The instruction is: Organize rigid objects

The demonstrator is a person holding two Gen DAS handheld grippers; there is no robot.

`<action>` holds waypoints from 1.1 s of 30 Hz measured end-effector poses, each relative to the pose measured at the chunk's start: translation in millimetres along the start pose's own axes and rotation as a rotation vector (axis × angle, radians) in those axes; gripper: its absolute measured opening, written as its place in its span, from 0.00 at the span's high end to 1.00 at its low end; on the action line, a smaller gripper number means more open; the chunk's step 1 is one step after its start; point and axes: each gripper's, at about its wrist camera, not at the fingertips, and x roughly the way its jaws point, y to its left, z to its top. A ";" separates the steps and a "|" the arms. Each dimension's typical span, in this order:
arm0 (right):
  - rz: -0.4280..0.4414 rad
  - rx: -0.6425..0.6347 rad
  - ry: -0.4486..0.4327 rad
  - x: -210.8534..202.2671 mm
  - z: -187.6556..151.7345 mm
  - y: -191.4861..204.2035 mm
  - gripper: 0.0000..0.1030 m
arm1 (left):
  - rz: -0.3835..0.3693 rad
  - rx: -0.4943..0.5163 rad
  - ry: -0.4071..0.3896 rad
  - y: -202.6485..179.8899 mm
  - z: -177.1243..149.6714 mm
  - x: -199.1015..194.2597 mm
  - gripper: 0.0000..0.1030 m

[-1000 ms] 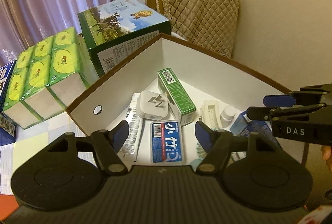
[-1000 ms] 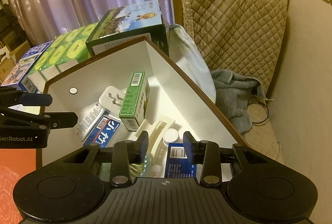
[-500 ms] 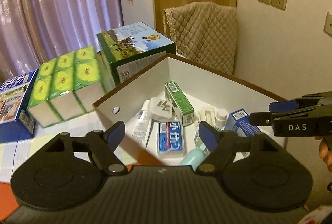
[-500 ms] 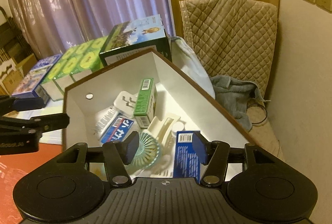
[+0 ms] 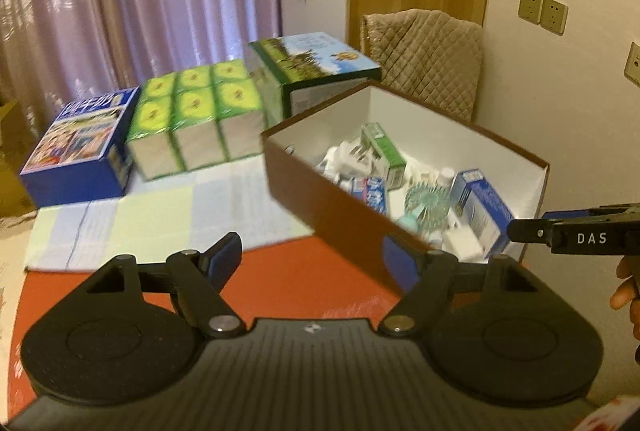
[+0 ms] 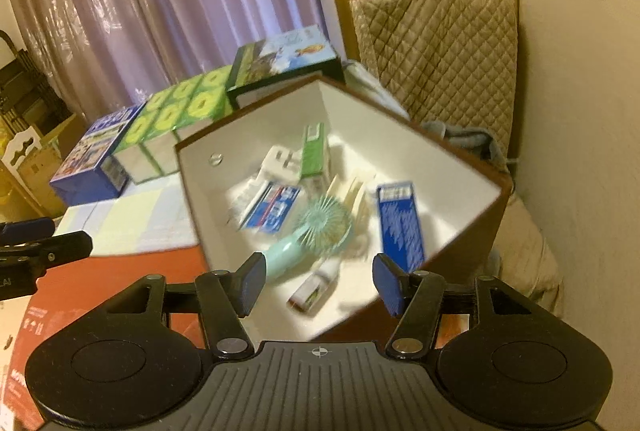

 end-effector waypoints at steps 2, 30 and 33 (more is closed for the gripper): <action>0.007 0.003 0.025 -3.7 -11.1 12.1 0.45 | 0.014 -0.013 0.007 8.0 -12.6 -13.4 0.28; 0.077 -0.134 0.137 -95.5 -182.6 156.9 0.31 | 0.079 -0.128 0.095 72.5 -175.9 -177.1 0.28; 0.078 -0.139 0.139 -106.1 -193.0 162.8 0.30 | 0.083 -0.129 0.097 72.6 -186.6 -188.0 0.28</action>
